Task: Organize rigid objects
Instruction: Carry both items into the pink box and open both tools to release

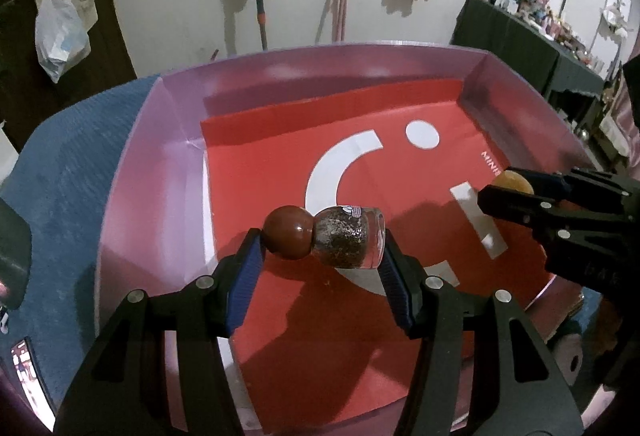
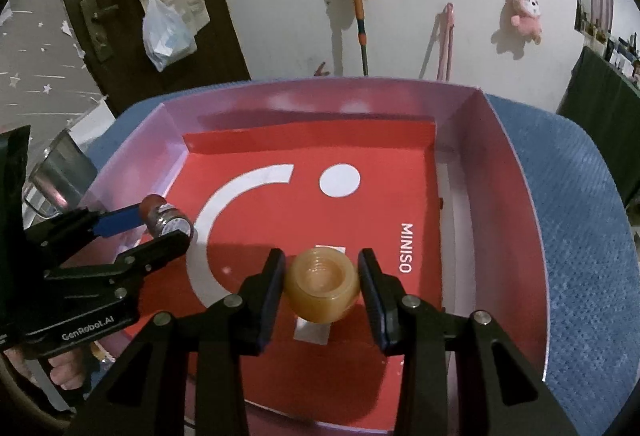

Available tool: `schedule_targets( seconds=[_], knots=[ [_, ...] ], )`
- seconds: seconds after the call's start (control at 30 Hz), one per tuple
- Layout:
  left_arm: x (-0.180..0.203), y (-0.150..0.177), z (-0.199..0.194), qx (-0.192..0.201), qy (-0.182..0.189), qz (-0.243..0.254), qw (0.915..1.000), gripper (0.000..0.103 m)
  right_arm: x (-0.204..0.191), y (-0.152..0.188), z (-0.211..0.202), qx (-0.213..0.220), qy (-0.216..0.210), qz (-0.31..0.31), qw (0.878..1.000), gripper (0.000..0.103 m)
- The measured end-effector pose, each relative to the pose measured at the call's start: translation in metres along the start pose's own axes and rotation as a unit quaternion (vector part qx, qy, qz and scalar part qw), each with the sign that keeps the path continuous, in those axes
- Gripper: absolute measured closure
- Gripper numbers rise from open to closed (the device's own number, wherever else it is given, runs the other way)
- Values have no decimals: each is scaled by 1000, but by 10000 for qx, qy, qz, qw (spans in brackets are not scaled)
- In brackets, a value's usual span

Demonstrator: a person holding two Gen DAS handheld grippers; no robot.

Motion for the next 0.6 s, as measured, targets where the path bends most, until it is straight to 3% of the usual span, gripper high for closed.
schedule_targets(
  seconds=[0.13, 0.6],
  knots=[
    [-2, 4, 12, -251, 80, -42, 9996, 49, 5, 3, 7, -140, -21, 85, 9999, 63],
    [-4, 6, 13, -257, 86, -64, 9996, 48, 8, 6, 15, -323, 92, 92, 9994, 62]
  ],
)
Point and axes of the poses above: each gripper's, at about its wrist camera, not at the fingertips, and z roughly the way its jaws point, x to its right, y to its underside, the point moved 3 cm from there along z, roughly the way its jaws point, and after that the axes turned 5 degrees about -y, right-handed, at the moved point
